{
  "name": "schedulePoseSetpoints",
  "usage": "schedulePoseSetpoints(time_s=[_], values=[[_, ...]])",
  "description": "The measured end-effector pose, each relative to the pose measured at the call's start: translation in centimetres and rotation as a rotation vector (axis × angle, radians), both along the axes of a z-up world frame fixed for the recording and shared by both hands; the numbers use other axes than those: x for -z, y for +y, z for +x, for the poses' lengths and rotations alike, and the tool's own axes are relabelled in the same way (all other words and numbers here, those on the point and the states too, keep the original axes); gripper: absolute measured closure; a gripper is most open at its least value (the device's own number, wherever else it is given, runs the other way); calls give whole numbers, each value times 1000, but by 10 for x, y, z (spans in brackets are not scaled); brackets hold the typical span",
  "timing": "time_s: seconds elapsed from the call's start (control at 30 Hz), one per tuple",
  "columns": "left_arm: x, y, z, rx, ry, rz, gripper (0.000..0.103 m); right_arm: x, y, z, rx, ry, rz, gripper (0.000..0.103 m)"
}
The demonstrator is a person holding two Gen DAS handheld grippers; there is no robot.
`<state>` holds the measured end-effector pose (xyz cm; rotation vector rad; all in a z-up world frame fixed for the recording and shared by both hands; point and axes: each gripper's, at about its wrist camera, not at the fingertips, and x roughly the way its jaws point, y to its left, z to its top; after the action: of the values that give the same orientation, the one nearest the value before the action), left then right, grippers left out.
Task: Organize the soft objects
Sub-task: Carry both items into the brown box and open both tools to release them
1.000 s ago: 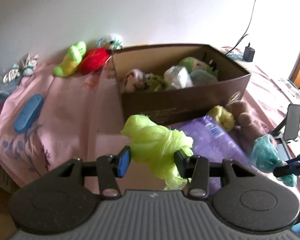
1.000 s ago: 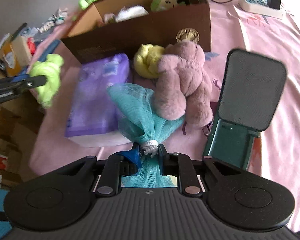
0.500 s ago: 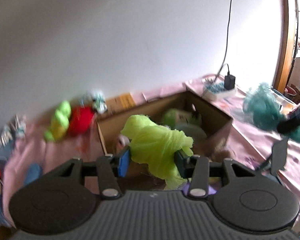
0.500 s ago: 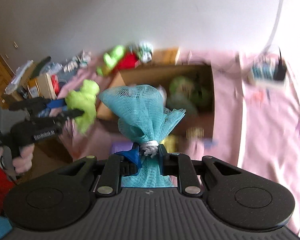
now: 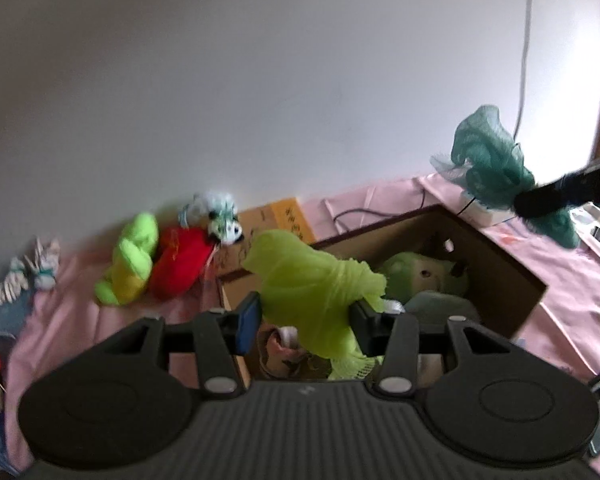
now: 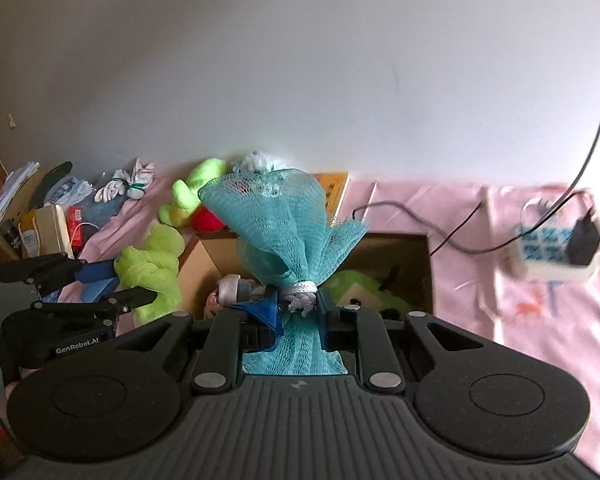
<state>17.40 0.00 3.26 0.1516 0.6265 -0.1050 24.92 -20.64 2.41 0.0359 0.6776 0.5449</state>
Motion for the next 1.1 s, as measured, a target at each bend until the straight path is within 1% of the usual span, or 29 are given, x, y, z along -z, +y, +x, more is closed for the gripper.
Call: schedulePoseSetpoints(time_s=[0.1,0.23,0.3,0.37,0.47,0.5,0.6,0.67,0.73,0.87,0.93,1.1], values=[[16,3,15,-5,34,-9,55,24,9,20,16,38,-8,103],[36,4,29,-21,81,-6,55,49,19,38,34,77,2,102],[47,6,37,-27,112,-11,54,59,25,43,37,88,-3,98],[57,6,41,-32,136,-1,52,65,30,45,40,92,-10,96],[69,3,45,-38,161,25,44,76,40,50,38,62,-67,96],[73,3,46,-40,168,29,44,81,42,52,33,70,-77,96],[79,6,47,-53,176,24,40,93,44,61,12,140,-79,96],[80,8,48,-66,190,14,33,100,47,64,1,158,-117,95],[79,10,47,-72,205,3,31,103,46,63,11,148,-130,95],[74,12,44,-91,222,-25,27,98,37,62,26,171,-71,94],[69,14,40,-106,218,-50,26,94,33,58,25,158,-53,93],[56,14,29,-140,187,-77,25,80,29,44,35,103,-60,92]])
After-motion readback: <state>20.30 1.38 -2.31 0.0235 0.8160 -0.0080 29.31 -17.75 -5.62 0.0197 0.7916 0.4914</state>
